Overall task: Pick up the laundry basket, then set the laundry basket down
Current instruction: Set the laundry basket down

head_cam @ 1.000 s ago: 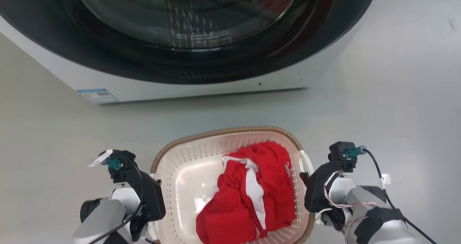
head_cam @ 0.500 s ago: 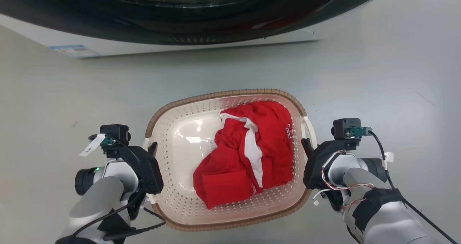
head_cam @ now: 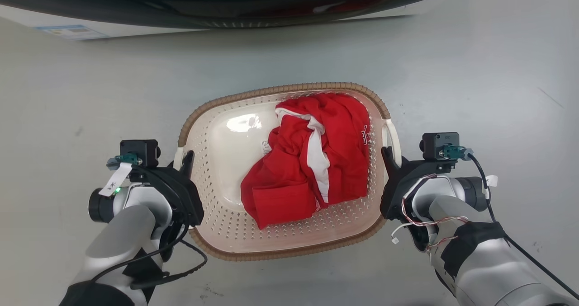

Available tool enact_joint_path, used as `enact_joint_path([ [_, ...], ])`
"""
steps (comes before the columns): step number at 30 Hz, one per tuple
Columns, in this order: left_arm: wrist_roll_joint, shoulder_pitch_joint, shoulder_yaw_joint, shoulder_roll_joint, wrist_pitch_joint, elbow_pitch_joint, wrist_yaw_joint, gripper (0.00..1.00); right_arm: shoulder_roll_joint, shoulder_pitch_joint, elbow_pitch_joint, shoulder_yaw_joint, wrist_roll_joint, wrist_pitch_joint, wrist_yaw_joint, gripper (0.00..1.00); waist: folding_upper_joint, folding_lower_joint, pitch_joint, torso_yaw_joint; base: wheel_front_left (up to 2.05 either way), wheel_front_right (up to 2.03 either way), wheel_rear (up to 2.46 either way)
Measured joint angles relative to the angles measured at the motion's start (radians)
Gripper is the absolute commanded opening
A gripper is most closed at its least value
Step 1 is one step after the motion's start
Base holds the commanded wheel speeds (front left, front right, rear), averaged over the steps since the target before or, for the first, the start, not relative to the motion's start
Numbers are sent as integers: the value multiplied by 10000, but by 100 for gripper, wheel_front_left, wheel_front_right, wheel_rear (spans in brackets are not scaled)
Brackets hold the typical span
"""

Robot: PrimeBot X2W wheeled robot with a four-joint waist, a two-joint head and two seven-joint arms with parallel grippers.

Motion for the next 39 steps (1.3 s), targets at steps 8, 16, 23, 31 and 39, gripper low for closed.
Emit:
enact_joint_path([
  [8, 128, -136, -144, -13, -353, 132, 0, 0, 10, 0, -17, 67, 31, -251, -42, 0, 0, 0, 281, -22, 0, 0, 0],
  [16, 142, -230, -290, -23, -412, 163, 0, 0, 8, 9, -12, 107, 215, -297, -40, 0, -2, -1, 356, -46, 0, 0, 0],
  [23, 142, -267, -510, -10, -395, 159, -6, 100, -50, 8, -27, 343, 217, -291, 190, 100, -1, -1, 340, -29, 0, 0, 0],
  [31, 21, -219, -591, -98, -395, 221, -17, 100, -50, 35, 46, 477, 303, -341, 430, 100, -2, -2, 90, 42, 0, 0, 0],
  [39, -117, 359, -616, -115, -472, 364, -17, 100, -46, 279, 355, 598, 307, -472, 512, 100, -2, -2, -483, 82, 0, 0, 0],
])
